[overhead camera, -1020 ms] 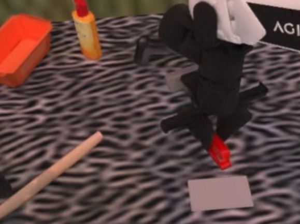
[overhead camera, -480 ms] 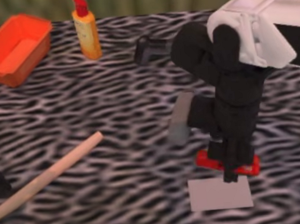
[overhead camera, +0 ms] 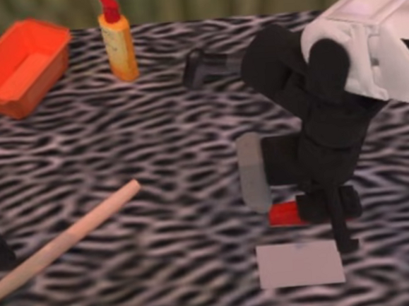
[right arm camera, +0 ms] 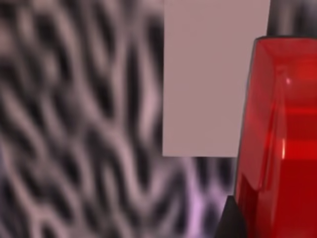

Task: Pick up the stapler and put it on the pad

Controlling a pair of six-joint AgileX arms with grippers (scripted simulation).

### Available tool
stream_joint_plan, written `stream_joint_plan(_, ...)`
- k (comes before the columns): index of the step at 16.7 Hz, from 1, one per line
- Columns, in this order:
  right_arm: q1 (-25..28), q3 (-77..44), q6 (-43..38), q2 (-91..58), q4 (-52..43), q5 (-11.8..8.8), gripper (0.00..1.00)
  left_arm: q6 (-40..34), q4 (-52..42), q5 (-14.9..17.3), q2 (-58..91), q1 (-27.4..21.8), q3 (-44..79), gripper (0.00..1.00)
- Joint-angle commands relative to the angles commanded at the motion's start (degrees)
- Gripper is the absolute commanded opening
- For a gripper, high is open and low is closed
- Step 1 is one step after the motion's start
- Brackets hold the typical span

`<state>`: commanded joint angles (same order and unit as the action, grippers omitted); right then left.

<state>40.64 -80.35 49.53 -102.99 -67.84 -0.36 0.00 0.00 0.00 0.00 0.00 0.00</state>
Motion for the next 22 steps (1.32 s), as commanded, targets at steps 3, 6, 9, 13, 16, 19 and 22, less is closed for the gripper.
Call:
stream_joint_plan(3, 0.0, 0.0, 0.0, 0.0, 0.0, 0.0, 0.0, 0.0, 0.0, 0.0, 0.0, 0.0, 0.0, 1.0)
stream_joint_plan(6, -0.2, 0.6, -0.1, -0.5, 0.8, -0.1, 0.0, 0.0, 0.0, 0.0, 0.0, 0.0, 0.0, 1.0)
stream_joint_plan(9, 0.0, 4.3, -0.3, -2.2, 6.3, -0.1, 0.0, 0.0, 0.0, 0.0, 0.0, 0.0, 0.0, 1.0)
stream_joint_plan(13, 0.3, 11.2, -0.6, -5.6, 17.2, 0.0, 0.0, 0.0, 0.0, 0.0, 0.0, 0.0, 0.0, 1.0)
stream_joint_plan(16, 0.5, 14.3, -0.6, -7.3, 21.6, 0.0, 0.0, 0.0, 0.0, 0.0, 0.0, 0.0, 0.0, 1.0)
stream_joint_plan(19, 0.5, 14.5, -0.6, -7.4, 21.8, 0.0, 0.0, 0.0, 0.0, 0.0, 0.0, 0.0, 0.0, 1.0)
stream_joint_plan(22, 0.5, 14.5, -0.6, -7.4, 21.8, 0.0, 0.15, 0.0, 0.0, 0.0, 0.0, 0.0, 0.0, 1.0)
